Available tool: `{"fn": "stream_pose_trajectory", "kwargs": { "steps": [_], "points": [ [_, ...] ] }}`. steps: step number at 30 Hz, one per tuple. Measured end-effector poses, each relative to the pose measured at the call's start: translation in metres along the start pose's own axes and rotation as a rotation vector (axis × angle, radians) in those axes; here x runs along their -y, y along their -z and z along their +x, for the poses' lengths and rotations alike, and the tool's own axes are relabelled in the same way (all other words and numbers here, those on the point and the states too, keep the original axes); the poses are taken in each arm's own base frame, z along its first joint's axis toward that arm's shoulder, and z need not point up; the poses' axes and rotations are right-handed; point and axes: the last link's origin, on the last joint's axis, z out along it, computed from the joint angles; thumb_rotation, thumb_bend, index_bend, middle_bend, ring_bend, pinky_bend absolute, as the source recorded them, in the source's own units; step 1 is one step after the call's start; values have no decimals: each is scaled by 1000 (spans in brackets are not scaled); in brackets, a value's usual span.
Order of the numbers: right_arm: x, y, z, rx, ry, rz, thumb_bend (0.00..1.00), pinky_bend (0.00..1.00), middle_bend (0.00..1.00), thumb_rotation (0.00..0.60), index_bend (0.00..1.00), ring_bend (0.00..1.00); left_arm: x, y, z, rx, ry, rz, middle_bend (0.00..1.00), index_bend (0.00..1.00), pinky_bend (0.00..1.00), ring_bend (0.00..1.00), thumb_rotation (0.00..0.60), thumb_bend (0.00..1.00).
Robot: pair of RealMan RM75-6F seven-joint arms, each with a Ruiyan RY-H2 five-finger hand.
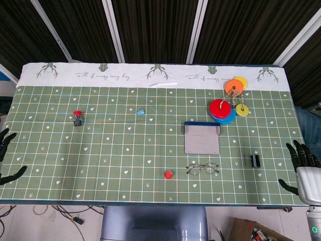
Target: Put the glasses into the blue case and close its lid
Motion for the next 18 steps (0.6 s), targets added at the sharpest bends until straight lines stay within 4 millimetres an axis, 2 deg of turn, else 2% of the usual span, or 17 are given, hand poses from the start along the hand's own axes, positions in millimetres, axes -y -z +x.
{"fn": "stream_pose_trajectory", "kwargs": {
  "steps": [18],
  "points": [
    [-1, -1, -4, 18, 9, 3, 148, 213, 0, 600, 33, 51, -3, 0, -2, -11, -19, -8, 0, 89, 0, 0, 600, 197]
  ]
}}
